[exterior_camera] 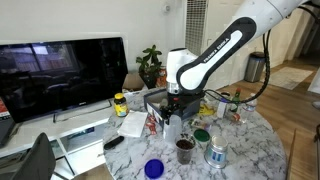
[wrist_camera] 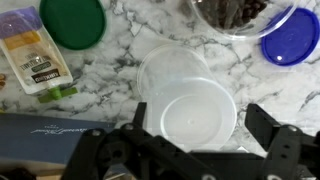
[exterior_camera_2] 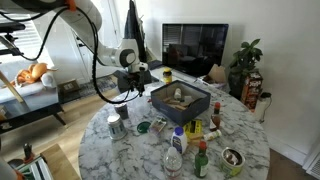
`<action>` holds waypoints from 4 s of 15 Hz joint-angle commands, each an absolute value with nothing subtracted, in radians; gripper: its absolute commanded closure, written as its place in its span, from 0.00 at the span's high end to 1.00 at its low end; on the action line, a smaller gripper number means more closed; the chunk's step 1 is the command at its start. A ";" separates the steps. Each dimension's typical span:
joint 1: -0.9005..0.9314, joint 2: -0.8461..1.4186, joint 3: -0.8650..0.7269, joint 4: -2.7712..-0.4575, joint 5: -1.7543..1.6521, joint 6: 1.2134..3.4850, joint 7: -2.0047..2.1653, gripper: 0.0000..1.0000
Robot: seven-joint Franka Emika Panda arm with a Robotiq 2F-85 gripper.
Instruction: Put the clear cup over the silver cup, then place them upright
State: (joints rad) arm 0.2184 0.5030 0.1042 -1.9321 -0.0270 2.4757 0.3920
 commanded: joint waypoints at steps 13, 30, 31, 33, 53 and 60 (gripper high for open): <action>0.278 0.537 0.042 -1.905 -0.052 2.500 0.416 1.00; 0.323 0.545 0.009 -1.903 -0.107 2.498 0.452 1.00; 0.325 0.542 0.004 -1.905 -0.112 2.501 0.458 1.00; 0.326 0.537 -0.001 -1.909 -0.117 2.506 0.466 1.00; 0.241 0.599 0.038 -1.785 -0.008 2.348 0.348 1.00; 0.247 0.686 0.029 -1.602 -0.035 2.120 0.303 0.71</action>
